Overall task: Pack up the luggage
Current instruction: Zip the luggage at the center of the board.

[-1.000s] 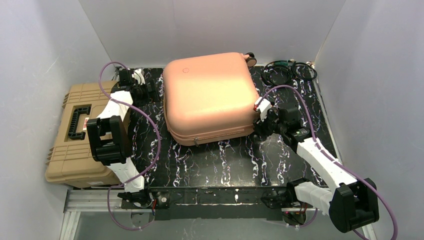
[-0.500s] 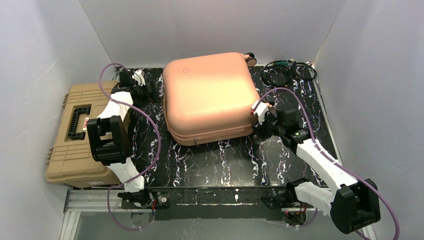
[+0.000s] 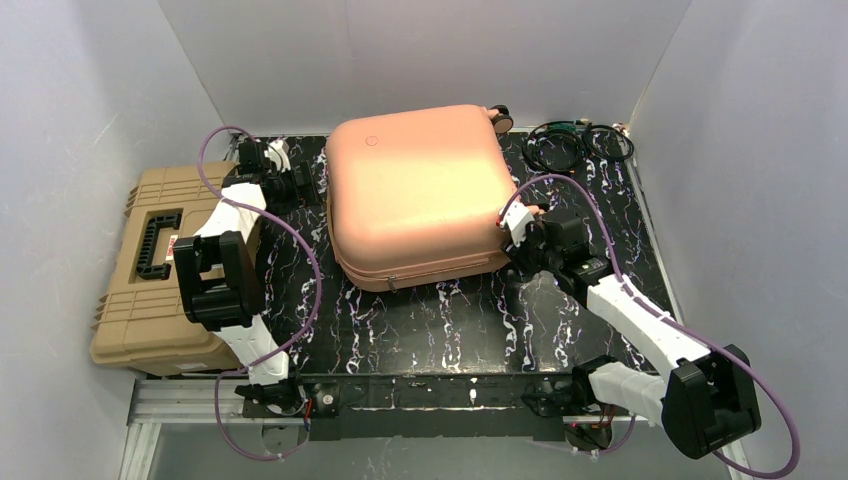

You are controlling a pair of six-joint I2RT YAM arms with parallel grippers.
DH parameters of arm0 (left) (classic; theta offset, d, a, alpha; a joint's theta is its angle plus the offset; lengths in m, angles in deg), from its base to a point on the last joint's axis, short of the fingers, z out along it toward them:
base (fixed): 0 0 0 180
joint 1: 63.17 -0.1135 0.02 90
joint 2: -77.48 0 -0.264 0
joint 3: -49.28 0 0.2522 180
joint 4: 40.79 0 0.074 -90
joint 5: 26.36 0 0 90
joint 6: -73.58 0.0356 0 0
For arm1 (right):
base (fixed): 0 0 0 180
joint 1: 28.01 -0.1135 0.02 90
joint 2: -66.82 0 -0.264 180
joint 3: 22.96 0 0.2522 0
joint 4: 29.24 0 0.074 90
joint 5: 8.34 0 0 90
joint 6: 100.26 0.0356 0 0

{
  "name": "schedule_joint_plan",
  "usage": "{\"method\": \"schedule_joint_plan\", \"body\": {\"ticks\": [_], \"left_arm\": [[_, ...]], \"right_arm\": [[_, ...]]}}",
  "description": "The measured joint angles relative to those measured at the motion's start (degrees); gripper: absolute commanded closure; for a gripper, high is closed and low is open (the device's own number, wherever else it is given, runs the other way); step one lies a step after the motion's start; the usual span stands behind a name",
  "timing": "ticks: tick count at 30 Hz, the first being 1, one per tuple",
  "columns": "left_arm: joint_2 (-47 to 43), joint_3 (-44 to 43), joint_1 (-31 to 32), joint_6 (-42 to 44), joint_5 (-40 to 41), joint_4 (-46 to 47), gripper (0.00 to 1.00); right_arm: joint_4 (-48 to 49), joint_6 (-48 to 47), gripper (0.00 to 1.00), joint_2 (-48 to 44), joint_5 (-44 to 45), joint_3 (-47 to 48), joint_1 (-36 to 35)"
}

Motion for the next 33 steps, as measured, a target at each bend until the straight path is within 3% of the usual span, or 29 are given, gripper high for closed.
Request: {"method": "schedule_joint_plan", "body": {"ticks": [10,22,33], "left_arm": [[0.00,0.00,-0.04,0.00,-0.02,0.00,0.09],[0.00,0.00,-0.24,-0.02,-0.31,0.00,0.09],[0.04,0.00,-0.37,-0.02,-0.44,0.00,0.09]], "right_arm": [[-0.87,0.33,0.56,-0.61,2.99,0.00,0.02],[-3.17,-0.76,0.57,-4.07,-0.81,0.13,1.25],[-4.66,-1.33,0.47,-3.30,-6.75,0.13,2.03]]}}
